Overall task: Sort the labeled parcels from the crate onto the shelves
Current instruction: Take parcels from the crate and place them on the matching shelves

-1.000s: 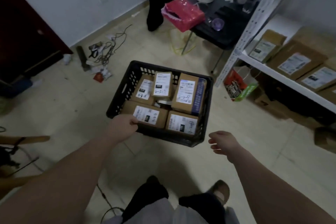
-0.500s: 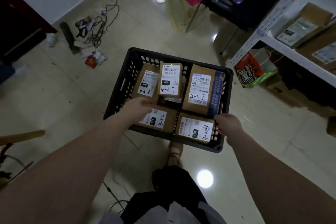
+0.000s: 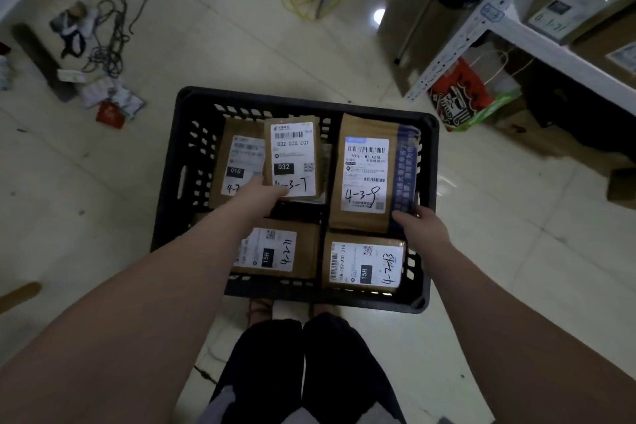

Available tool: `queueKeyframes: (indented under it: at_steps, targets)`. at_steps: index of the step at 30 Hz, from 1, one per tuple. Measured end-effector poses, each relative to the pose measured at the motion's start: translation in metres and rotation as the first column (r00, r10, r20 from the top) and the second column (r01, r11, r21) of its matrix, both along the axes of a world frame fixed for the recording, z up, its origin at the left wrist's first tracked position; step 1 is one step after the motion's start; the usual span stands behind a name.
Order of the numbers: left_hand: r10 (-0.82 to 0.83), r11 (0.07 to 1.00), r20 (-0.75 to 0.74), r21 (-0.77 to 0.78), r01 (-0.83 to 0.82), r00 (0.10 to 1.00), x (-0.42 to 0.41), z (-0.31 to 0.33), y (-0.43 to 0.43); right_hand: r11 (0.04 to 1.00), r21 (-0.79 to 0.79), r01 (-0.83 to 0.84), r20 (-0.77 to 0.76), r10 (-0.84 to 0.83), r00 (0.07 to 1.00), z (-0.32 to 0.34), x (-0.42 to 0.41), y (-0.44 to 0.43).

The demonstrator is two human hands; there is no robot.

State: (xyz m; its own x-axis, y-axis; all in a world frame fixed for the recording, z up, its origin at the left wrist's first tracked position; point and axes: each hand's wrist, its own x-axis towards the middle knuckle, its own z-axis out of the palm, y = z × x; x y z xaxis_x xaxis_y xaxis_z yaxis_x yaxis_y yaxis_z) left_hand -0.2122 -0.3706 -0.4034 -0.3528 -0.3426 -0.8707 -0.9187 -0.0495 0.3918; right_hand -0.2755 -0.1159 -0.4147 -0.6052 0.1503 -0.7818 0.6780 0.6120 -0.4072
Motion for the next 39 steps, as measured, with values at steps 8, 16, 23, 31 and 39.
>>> queueKeyframes:
  at_steps: [8,16,23,31,39]
  targets:
    - [0.164,0.964,-0.039,0.218,-0.151,0.986,-0.022,-0.023,-0.006,0.969,-0.068,0.238,0.007,-0.238,0.971,-0.020,0.012,-0.005]
    - [0.125,0.952,-0.134,0.296,-0.081,0.983,-0.028,-0.022,-0.009,0.934,-0.112,0.339,-0.009,-0.342,0.940,-0.026,0.020,-0.007]
    - [0.323,0.906,-0.246,0.360,-0.223,0.914,-0.027,0.002,-0.002,0.976,0.144,0.163,-0.321,-0.109,0.941,-0.005,0.021,-0.021]
    - [-0.034,0.897,-0.348,0.402,0.182,0.937,-0.021,0.045,0.025,0.783,-0.594,0.186,-0.071,-0.281,0.957,0.044,0.007,-0.056]
    - [-0.335,0.928,-0.103,0.135,0.347,0.937,-0.008,-0.001,0.048,0.504,-0.708,0.495,0.199,-0.530,0.825,0.038,0.023,0.006]
